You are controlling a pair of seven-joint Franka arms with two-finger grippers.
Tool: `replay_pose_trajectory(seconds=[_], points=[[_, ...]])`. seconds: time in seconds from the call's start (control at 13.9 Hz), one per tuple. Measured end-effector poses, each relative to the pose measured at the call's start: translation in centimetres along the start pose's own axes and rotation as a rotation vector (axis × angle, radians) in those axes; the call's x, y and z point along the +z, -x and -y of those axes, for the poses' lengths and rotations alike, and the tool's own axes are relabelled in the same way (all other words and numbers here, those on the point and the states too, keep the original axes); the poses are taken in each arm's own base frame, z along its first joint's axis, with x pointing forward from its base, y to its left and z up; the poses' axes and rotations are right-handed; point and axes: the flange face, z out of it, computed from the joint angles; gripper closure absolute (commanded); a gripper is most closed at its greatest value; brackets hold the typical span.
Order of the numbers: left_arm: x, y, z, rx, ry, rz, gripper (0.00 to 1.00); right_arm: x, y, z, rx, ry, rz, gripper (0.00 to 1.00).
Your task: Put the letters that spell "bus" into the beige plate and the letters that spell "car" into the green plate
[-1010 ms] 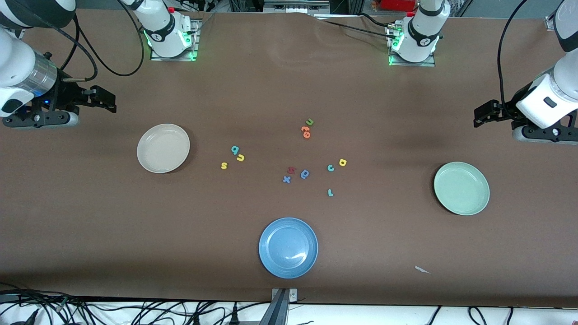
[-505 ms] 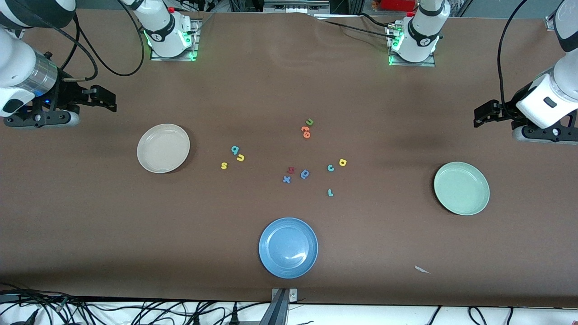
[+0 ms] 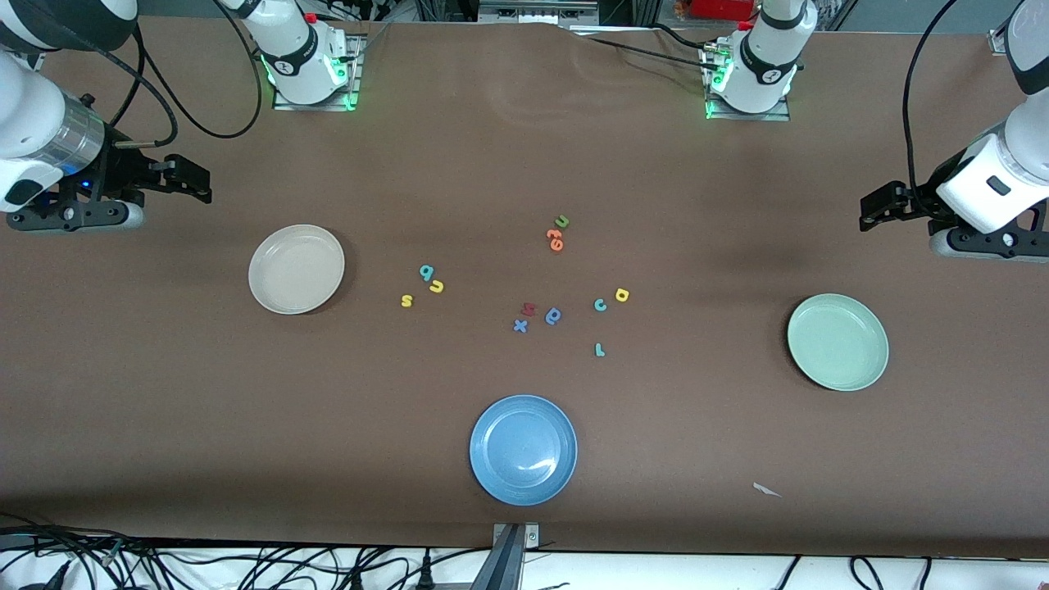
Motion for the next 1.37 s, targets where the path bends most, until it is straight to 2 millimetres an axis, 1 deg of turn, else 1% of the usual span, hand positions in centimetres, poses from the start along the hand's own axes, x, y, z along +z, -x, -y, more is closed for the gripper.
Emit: replay_pose_trajectory(seconds=[0.72, 0.94, 1.01, 1.08, 1.23, 1.3, 1.37], points=[[0.0, 0.0, 0.0, 0.0, 0.0, 0.0, 0.0, 0.1, 0.0, 0.0, -0.001, 0.0, 0.002, 0.0], [0.0, 0.0, 0.0, 0.0, 0.0, 0.0, 0.0, 1.0, -0.1, 0.3, -0.043, -0.002, 0.038, 0.0], [0.0, 0.0, 0.0, 0.0, 0.0, 0.0, 0.0, 1.6, -0.4, 0.9, -0.078, -0.006, 0.052, 0.0], [0.0, 0.0, 0.0, 0.0, 0.0, 0.0, 0.0, 2.6, -0.8, 1.9, -0.112, -0.011, 0.071, 0.01], [0.0, 0.0, -0.1, 0.001, 0.0, 0.001, 0.0, 5.5, -2.2, 4.6, -0.169, -0.015, 0.106, 0.03], [0.1, 0.0, -0.2, 0.004, 0.0, 0.002, 0.0, 7.1, -3.0, 6.2, -0.196, -0.015, 0.111, 0.06], [0.4, -0.1, -0.7, 0.012, 0.0, 0.008, 0.0, 8.9, -3.8, 8.0, -0.225, -0.015, 0.11, 0.06]])
